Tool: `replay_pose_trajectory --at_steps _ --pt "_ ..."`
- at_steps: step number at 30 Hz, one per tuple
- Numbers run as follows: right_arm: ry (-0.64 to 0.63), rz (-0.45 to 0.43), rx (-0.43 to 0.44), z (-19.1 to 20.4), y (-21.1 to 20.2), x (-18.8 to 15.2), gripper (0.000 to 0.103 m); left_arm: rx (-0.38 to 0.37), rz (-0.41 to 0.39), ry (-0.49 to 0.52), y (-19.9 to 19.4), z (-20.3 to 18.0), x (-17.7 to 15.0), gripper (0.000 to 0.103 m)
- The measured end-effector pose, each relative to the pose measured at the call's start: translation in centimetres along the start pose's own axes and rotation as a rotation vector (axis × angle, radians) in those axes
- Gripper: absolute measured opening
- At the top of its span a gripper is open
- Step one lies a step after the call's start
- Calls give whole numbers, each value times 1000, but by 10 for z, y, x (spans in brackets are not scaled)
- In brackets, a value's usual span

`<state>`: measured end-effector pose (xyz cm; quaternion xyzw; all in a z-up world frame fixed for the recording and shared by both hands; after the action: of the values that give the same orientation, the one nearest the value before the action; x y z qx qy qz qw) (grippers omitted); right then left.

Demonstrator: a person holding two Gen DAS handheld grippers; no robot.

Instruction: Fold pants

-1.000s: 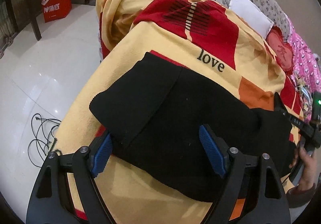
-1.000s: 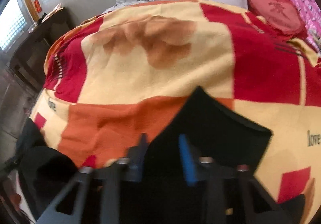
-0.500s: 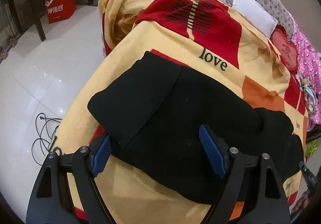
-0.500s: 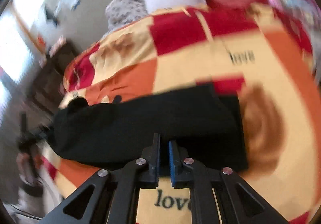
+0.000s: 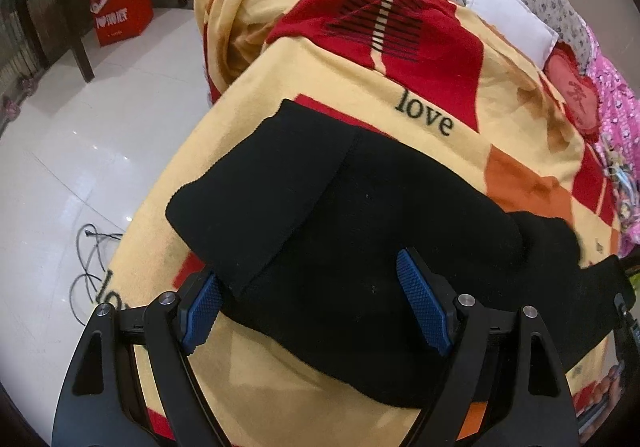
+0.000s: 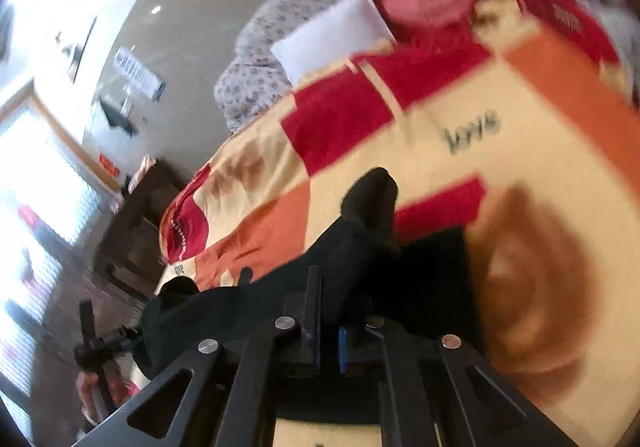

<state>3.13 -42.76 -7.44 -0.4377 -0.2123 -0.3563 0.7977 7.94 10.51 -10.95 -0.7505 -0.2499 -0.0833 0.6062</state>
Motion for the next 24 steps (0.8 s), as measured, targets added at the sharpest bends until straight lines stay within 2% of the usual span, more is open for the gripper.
replay_pose_trajectory --at_steps 3,6,8,10,13,17,19,21,24 --pt "-14 21 -98 -17 -18 -7 5 -31 2 6 -4 -2 -4 82" --pt "-6 128 -116 -23 1 -31 5 -13 -7 23 -1 -2 -6 82" --pt "-36 211 -162 -24 10 -43 6 -13 -2 23 -2 -2 -6 82" --pt "-85 205 -219 -20 0 -39 9 -27 -3 13 -6 1 -5 82" --pt "-121 126 -263 -10 -26 -21 20 -36 -13 -3 -15 8 -5 82" --pt "-169 78 -125 31 -37 -16 30 -84 -22 -41 -28 16 -11 82" --pt "-212 115 -20 60 -22 -25 32 -104 -20 -70 -32 21 -15 82" --pt "-235 166 45 82 -3 -38 33 -127 -16 -121 -33 28 -18 82" --pt "-275 225 86 105 21 -58 33 -173 0 -205 -32 39 -21 82"
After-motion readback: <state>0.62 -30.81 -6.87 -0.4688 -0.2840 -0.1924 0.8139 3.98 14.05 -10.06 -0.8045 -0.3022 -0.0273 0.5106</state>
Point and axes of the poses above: each gripper's, at about its wrist camera, not at the fingertips, and y roughly the way its jaws point, z to its left, x to its top, the point moved 7 cm from there along y, roughly the way its jaws point, and after that the axes turned 1 degree about -x, right-handed, at the moved point
